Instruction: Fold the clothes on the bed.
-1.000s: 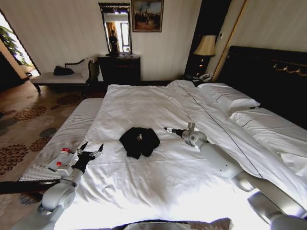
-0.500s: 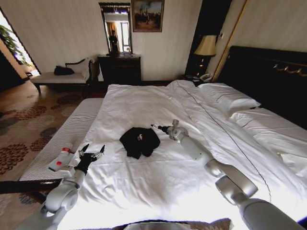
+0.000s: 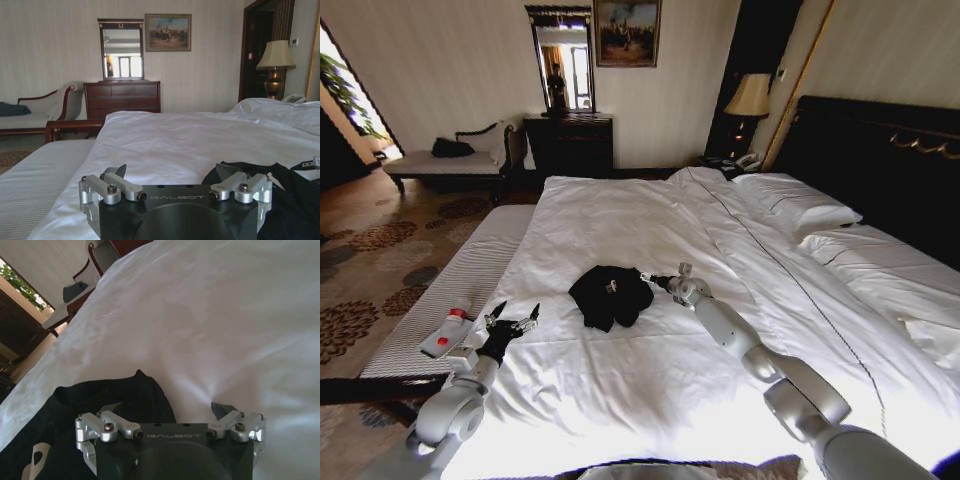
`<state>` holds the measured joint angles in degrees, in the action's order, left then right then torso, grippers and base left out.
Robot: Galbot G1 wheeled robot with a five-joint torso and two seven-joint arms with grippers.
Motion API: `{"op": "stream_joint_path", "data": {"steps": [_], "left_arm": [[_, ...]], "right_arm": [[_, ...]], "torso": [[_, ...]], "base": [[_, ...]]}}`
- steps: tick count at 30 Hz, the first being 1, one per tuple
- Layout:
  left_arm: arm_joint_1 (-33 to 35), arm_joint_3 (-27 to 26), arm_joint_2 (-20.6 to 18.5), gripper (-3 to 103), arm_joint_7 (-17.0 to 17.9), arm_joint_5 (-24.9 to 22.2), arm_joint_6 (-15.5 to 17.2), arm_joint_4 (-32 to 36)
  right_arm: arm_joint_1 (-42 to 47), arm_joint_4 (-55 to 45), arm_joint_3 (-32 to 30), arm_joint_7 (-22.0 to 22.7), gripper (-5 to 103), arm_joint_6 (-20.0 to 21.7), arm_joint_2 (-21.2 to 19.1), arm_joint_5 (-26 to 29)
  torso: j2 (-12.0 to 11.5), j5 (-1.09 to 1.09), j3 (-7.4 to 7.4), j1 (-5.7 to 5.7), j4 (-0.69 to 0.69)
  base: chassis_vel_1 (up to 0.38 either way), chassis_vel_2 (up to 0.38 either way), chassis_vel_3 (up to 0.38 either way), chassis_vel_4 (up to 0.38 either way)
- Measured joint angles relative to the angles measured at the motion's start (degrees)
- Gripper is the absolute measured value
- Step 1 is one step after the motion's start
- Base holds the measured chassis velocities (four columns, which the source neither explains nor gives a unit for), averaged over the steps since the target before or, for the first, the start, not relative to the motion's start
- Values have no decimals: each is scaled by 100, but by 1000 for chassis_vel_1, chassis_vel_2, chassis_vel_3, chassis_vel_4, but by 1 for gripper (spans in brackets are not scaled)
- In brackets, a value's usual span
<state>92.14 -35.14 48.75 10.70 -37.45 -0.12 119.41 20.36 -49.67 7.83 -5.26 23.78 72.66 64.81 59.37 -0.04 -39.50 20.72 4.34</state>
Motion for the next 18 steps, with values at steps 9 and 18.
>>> {"op": "stream_joint_path", "data": {"steps": [9,18], "left_arm": [[121,-221,-5,100,-2,-26,-13,97],[95,-210,11,100,-2,-35,-18,111]], "right_arm": [[-230,503,2,-152,93,-7,285,-225],[-273,623,16,-181,75,-9,329,-289]], "torso": [[0,0,0,0,-1],[0,0,0,0,0]], "base": [[0,0,0,0],[0,0,0,0]]}}
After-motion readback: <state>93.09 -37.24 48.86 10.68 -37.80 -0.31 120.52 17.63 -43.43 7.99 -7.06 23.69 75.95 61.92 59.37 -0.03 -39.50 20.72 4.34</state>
